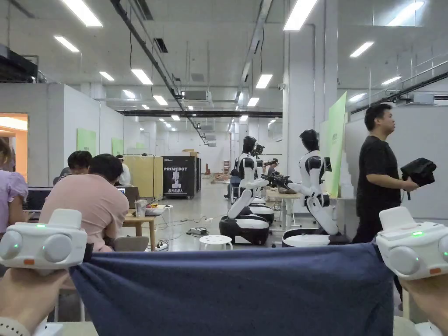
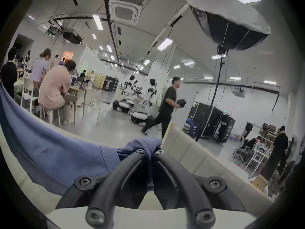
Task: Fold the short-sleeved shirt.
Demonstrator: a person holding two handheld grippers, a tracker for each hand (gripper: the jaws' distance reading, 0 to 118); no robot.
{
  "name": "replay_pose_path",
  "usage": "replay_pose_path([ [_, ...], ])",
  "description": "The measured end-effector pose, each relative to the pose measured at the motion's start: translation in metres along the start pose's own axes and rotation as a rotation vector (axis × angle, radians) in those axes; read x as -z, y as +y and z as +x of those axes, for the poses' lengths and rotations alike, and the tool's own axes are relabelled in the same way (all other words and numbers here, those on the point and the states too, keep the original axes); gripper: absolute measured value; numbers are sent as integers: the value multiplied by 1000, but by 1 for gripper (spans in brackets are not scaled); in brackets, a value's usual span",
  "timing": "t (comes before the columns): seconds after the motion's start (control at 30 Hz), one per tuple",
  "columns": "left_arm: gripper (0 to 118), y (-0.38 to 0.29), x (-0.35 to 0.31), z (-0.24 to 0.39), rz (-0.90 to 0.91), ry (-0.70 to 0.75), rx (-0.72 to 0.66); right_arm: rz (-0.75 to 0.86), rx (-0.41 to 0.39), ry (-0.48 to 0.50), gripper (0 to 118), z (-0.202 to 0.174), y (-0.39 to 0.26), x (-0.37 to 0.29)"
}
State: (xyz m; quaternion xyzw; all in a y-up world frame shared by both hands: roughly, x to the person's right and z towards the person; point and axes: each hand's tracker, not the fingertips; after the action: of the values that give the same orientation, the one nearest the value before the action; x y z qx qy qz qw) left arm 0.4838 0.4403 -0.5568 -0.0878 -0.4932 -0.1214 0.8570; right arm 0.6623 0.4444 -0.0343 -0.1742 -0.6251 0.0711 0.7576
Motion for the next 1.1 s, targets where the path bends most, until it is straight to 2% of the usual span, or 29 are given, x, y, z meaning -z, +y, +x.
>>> replay_pose_path([
  [0.1, 0, -44, 14, 5, -74, -21, -25, -84, -18, 17, 4, -10, -46, 17],
  [0.27, 0, -69, 14, -2, -134, -48, -40, -122, 21, 43, 4, -3, -72, 13],
  [0.5, 0, -109, -56, -9, -175, -102, -46, -153, 31, 92, 4, 1, -113, -47],
  [0.67, 0, -193, -120, -23, -252, -132, -49, -224, 36, 155, 4, -6, -194, -113],
  [0.73, 0, -243, -148, -29, -311, -133, 19, -261, 62, 211, 4, -4, -242, -141],
  [0.9, 0, -369, -187, -43, -449, -164, -53, -467, -27, 298, 4, -42, -361, -196],
  [0.97, 0, -399, -194, -43, -507, -160, -71, -509, -10, 332, 4, -51, -393, -211],
  [1.03, 0, -417, -200, -45, -523, -168, -70, -546, -14, 306, 4, -56, -412, -217],
  [1.1, 3, -426, -197, -51, -526, -186, -83, -567, 35, 331, 5, -57, -419, -223],
])
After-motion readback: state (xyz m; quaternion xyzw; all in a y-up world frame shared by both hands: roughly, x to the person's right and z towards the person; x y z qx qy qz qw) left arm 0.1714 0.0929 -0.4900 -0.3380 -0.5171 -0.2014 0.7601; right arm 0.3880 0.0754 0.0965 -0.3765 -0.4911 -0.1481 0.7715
